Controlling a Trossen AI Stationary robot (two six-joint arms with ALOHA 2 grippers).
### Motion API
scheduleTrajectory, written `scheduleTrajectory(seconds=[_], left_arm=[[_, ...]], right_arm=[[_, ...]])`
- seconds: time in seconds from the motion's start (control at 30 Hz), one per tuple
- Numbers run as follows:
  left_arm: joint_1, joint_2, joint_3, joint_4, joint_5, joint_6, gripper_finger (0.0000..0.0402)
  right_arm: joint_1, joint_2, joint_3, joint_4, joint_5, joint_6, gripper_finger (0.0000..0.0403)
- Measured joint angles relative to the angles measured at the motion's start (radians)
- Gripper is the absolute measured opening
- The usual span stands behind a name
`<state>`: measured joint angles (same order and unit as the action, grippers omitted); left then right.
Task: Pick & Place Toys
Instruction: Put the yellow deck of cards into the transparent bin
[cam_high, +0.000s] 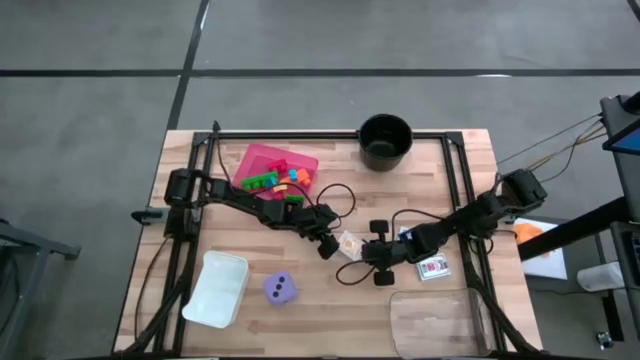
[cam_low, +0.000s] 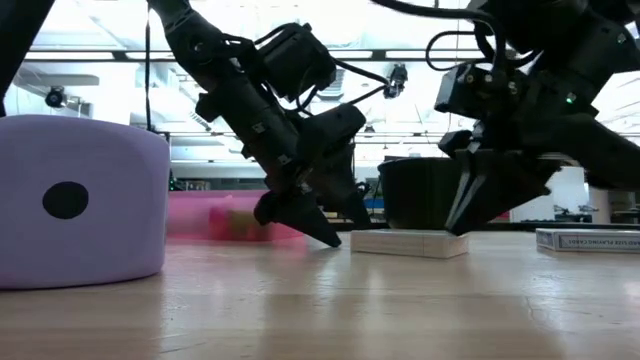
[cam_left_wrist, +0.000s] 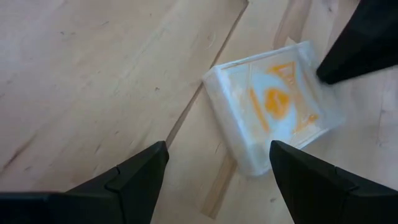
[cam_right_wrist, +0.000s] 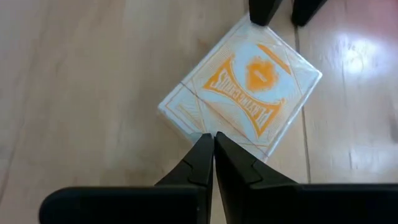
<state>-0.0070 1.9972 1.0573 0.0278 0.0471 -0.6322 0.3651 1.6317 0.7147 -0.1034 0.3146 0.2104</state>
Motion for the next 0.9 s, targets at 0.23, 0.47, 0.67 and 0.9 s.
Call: scheduleTrajectory(seconds=[0.23,0.47,0.67,0.9], left_arm=[[-0.003,0.003,0.000,0.045,0.012,-0.031,0.0295],[-0.003,0.003,-0.005,0.055,0.043,-0.049,0.0295],[-0.003,0.002,-0.016,0.062,0.050,-0.050,0.0295],[-0.014,0.008,-0.017,0.091,0.061,-0.077,0.0295]], right_arm=[[-0.013,0.082,0.005,0.077,-0.026,0.000,0.0018],[-0.014,0.078,0.004,0.068,-0.056,0.005,0.0018],[-0.017,0.089,0.004,0.059,-0.075,0.022,0.0018],[-0.018,0.089,0.003,0.059,-0.083,0.022,0.0018]])
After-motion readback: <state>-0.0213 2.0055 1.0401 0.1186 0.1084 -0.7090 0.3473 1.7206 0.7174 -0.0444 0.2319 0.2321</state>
